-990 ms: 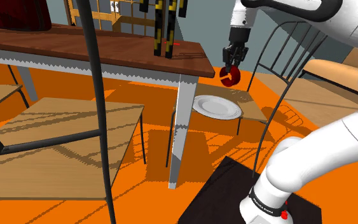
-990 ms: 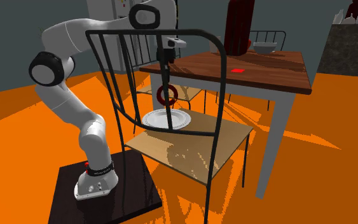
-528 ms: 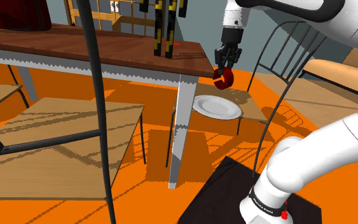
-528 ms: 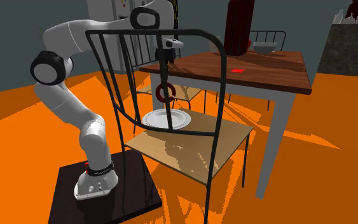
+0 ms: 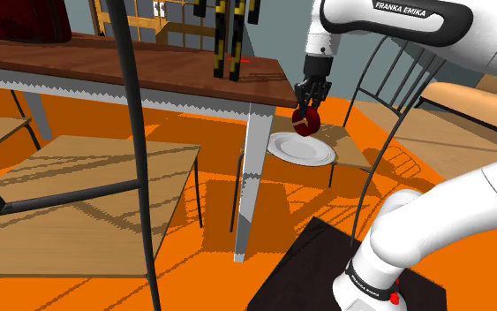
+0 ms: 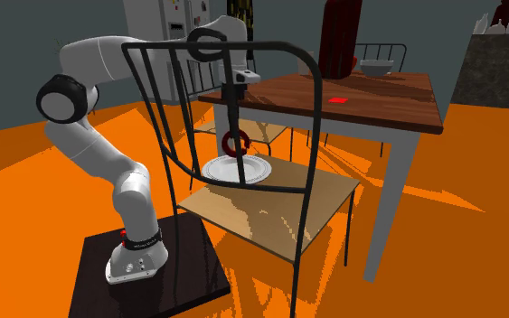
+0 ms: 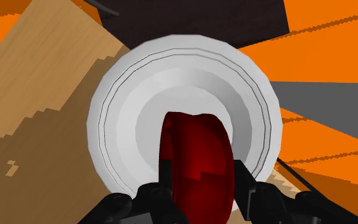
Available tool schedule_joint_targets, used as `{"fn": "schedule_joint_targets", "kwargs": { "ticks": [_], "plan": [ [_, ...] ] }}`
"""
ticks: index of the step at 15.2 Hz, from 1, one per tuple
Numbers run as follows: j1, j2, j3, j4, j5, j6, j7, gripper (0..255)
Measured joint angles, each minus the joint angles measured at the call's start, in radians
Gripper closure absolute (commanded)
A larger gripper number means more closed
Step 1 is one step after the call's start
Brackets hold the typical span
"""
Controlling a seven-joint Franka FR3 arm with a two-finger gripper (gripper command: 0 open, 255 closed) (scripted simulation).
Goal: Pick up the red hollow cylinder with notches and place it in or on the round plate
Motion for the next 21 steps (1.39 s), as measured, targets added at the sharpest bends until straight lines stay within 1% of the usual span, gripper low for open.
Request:
{"fn": "schedule_joint_targets", "kwargs": {
  "ticks": [8,15,16,21],
  "plan": [
    [-0.002,-0.040,-0.004,-0.142,-0.004,0.102,0.005,255],
    [-0.002,-0.043,-0.004,-0.156,-0.004,0.114,0.006,255],
    [-0.002,-0.043,-0.004,-0.156,-0.004,0.114,0.006,0],
    [-0.002,-0.043,-0.004,-0.156,-0.004,0.114,0.006,0]
  ]
}}
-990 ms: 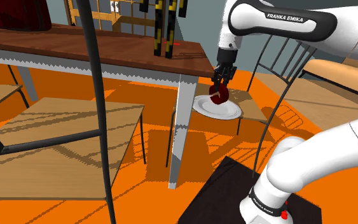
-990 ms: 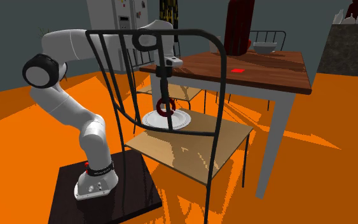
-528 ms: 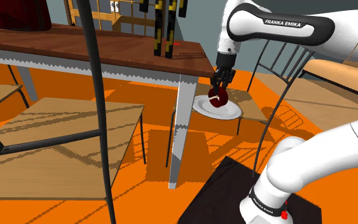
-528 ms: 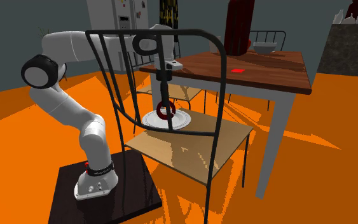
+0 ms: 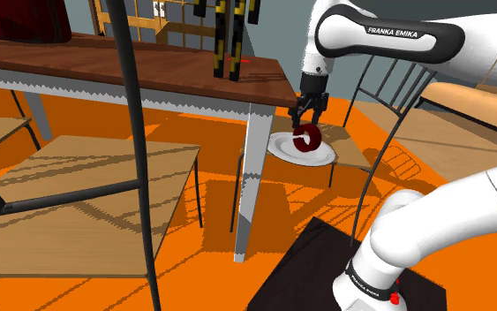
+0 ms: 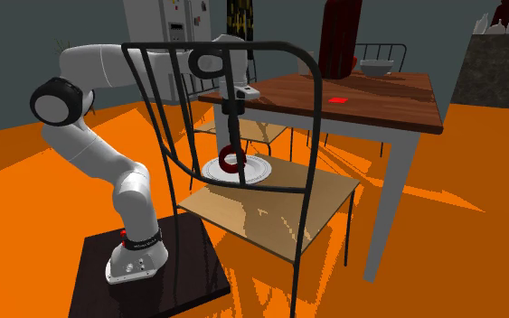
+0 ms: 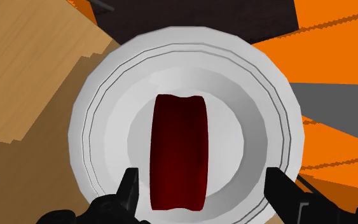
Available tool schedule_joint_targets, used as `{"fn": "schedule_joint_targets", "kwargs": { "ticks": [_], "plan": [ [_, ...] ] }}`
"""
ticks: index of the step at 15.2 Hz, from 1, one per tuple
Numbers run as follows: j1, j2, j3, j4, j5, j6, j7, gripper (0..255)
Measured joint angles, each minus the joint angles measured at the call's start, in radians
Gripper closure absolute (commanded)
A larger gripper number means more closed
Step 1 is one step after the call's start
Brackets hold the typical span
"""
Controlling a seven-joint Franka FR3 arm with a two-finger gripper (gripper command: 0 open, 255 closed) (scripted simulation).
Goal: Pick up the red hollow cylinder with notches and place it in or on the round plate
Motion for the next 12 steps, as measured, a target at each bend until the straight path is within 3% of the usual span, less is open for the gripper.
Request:
{"fn": "schedule_joint_targets", "kwargs": {
  "ticks": [6,12],
  "plan": [
    [0.003,0.045,0.005,0.148,0.005,-0.102,-0.004,0],
    [0.003,0.049,0.007,0.167,0.006,-0.119,-0.004,0]
  ]
}}
